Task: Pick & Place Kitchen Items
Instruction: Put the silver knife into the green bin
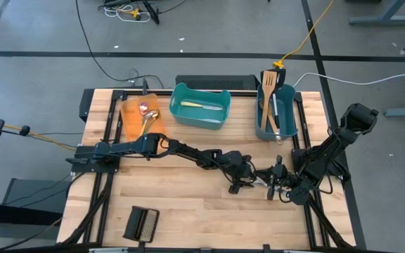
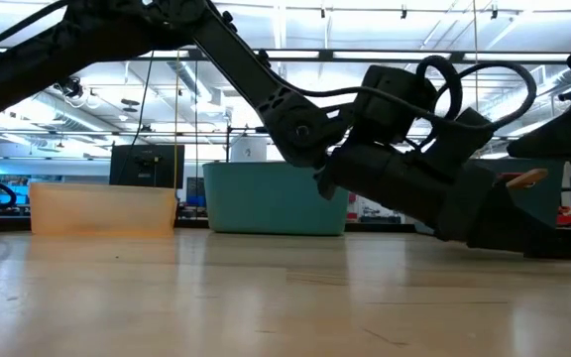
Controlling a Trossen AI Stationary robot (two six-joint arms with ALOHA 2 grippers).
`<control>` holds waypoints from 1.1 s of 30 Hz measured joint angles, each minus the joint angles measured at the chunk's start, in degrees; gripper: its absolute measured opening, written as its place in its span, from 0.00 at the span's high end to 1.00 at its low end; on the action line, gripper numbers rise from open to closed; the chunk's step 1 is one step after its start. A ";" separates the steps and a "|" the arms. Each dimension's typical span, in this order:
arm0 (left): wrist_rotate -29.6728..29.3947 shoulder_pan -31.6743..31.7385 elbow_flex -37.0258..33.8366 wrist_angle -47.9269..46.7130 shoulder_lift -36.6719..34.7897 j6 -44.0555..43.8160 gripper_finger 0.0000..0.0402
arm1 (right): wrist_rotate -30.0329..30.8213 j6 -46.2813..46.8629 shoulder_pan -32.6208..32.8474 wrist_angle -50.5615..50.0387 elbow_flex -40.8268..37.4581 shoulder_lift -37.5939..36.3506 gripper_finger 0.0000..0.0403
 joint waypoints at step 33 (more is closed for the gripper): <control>0.43 -0.07 0.28 4.06 5.50 -2.99 0.78 | 0.00 -5.98 0.02 4.63 0.00 0.00 0.92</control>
